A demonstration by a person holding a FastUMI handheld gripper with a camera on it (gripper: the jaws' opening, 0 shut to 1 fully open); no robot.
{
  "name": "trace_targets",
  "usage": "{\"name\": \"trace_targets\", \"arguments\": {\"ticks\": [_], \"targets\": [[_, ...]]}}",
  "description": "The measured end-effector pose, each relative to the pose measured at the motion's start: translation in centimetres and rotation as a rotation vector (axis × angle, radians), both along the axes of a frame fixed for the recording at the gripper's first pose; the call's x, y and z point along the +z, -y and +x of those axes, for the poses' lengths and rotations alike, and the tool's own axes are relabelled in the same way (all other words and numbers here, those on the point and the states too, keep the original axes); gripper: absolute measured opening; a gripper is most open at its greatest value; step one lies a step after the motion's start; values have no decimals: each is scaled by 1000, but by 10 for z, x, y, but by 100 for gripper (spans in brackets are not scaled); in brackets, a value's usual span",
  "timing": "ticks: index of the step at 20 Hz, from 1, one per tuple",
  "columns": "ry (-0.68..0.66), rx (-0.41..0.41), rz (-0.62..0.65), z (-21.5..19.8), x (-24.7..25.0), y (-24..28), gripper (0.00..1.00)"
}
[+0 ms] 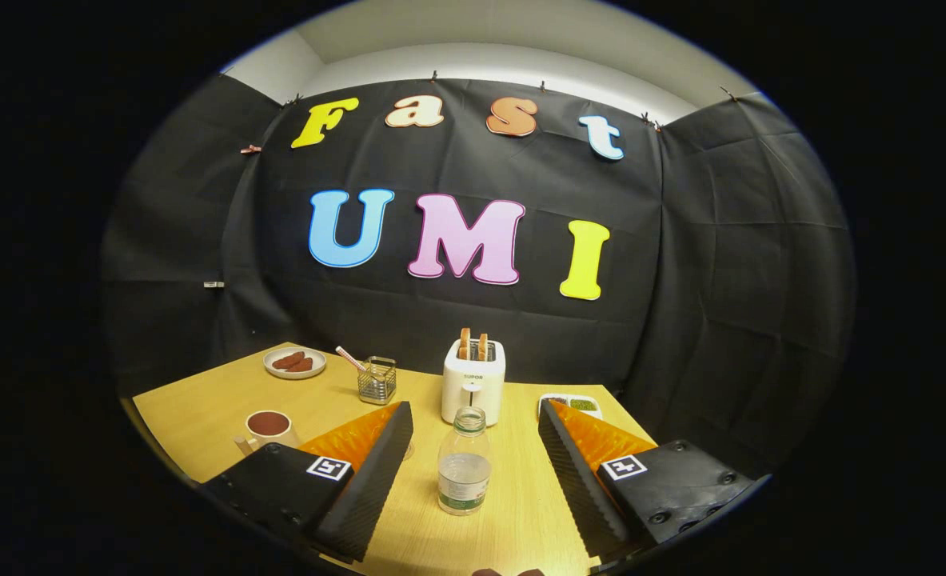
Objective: Take the bottle from table, then pour the juice into the cup, finally place the bottle on the coaster
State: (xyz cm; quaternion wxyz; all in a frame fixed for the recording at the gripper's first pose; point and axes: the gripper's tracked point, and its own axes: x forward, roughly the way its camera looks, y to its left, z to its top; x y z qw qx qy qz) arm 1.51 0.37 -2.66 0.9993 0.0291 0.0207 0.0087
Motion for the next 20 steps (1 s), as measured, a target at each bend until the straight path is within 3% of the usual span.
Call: {"name": "trace_targets", "arguments": {"ticks": [20], "targets": [[-73, -4, 25, 68, -72, -8, 97]]}}
